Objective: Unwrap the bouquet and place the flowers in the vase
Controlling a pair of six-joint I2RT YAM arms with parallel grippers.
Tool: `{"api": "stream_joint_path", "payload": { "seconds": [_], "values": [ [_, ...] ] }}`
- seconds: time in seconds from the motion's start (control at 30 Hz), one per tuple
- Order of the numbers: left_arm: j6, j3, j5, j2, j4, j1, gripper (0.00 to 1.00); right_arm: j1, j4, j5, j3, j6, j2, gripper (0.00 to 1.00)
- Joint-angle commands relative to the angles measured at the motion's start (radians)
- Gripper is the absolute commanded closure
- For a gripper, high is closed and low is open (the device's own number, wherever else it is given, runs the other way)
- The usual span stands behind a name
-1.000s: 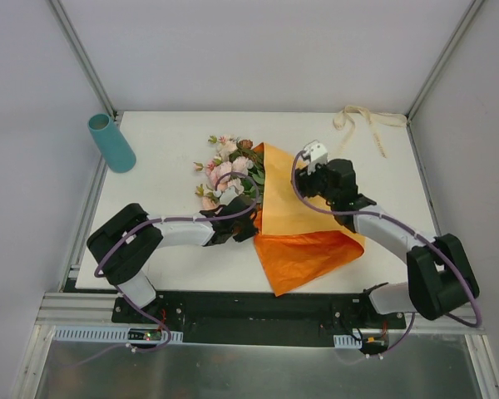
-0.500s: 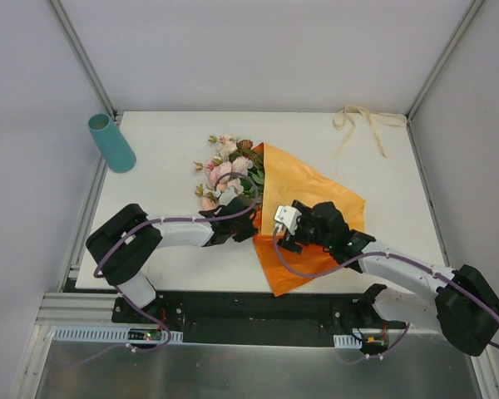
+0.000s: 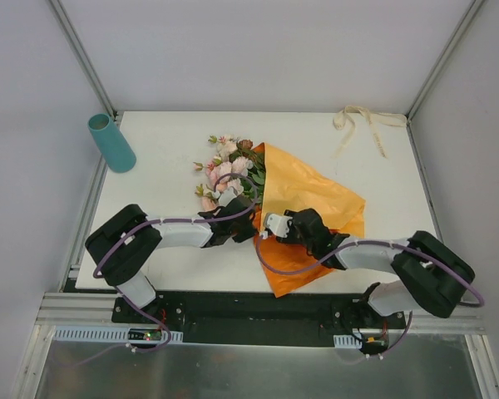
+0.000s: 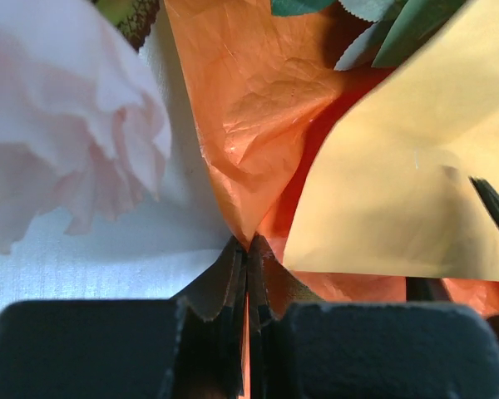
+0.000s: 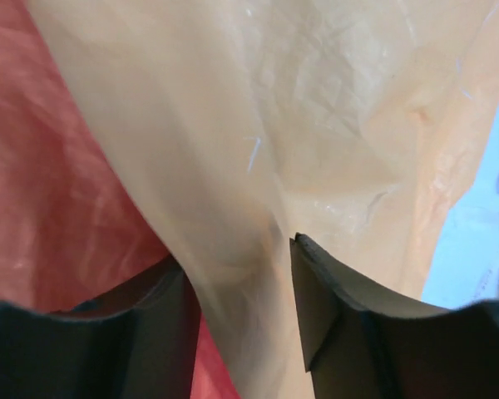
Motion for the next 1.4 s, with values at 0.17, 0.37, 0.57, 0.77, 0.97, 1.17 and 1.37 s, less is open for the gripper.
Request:
{"api": "stream_joint_path", "payload": {
  "seconds": [0.17, 0.37, 0.57, 0.77, 0.97, 1.17, 1.37],
  "values": [
    [-0.048, -0.096, -0.043, -0.079, -0.073, -0.009, 1.00, -0.061, 0.465, 0.231, 0.115, -0.047, 0.293, 1.00],
    [-0.066, -0.162, -0.101, -0.165, -0.125, -0.009, 1.00, -0.103, 0.666, 0.227, 0.254, 0.092, 0.402, 1.00],
    [-0.095, -0.208, -0.177, -0.237, -0.200, -0.010, 1.00, -0.150, 0.664, 0.162, 0.402, 0.258, 0.461, 1.00],
    [-0.114, -0.224, -0.235, -0.280, -0.281, -0.009, 1.00, -0.206, 0.622, 0.135, 0.544, 0.451, 0.546, 1.00],
    [-0.141, -0.250, -0.289, -0.309, -0.324, -0.009, 1.00, -0.231, 0.463, 0.118, 0.741, 0.565, 0.640, 1.00],
    [-0.120, -0.228, -0.315, -0.322, -0.378, -0.006, 1.00, -0.283, 0.364, 0.179, 0.861, 0.703, 0.697, 1.00],
    [-0.057, -0.251, -0.303, -0.424, -0.436, 0.098, 1.00, -0.353, 0.310, 0.230, 0.784, 0.807, 0.617, 1.00]
  ]
}}
